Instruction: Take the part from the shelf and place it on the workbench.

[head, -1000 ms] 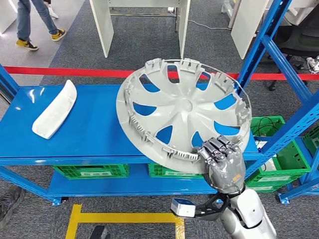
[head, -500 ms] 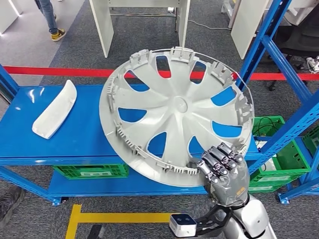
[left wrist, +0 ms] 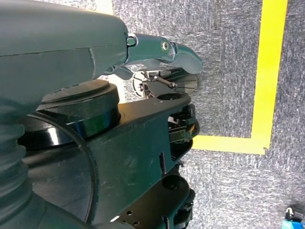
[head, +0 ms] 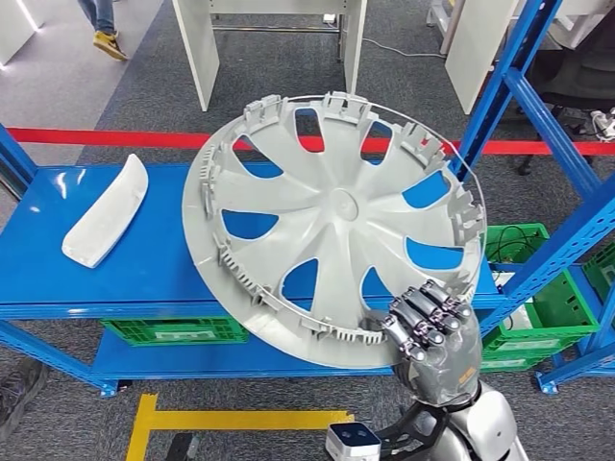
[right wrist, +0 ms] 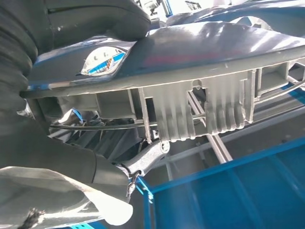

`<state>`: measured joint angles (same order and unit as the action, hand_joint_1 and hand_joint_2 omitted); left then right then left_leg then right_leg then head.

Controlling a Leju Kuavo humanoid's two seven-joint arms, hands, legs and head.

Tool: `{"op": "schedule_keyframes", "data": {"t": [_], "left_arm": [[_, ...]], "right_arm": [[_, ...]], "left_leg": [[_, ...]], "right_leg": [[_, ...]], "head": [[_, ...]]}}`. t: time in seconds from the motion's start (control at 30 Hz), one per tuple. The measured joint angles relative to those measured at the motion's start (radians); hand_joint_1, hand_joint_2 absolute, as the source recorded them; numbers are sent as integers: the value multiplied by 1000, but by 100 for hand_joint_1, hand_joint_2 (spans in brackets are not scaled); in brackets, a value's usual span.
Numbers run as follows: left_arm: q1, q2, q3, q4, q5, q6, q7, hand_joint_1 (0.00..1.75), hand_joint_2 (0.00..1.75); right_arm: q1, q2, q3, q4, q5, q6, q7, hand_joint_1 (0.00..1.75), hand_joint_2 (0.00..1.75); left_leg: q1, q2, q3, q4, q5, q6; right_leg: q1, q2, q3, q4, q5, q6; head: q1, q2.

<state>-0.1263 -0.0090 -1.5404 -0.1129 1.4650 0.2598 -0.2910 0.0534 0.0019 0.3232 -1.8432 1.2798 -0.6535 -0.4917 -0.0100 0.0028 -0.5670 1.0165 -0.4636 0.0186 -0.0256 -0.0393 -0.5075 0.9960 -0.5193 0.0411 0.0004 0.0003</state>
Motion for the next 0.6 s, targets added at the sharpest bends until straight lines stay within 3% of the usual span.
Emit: {"op": "schedule_keyframes", "data": {"t": [0.23,0.6], "left_arm": [[0,0,0,0,4,0,4,0,175],[0,-1,-1,0,12,5,12,0,175]], "right_arm": [[1,0,20,0,-64,0,9,175,175],[19,0,30,-7,-53,0,-20,175,175]], "left_leg": [[0,0,0,0,0,0],[0,0,0,0,0,0]], "right_leg": [[0,0,0,0,0,0],[0,0,0,0,0,0]], "head": [[0,0],[0,0]]}}
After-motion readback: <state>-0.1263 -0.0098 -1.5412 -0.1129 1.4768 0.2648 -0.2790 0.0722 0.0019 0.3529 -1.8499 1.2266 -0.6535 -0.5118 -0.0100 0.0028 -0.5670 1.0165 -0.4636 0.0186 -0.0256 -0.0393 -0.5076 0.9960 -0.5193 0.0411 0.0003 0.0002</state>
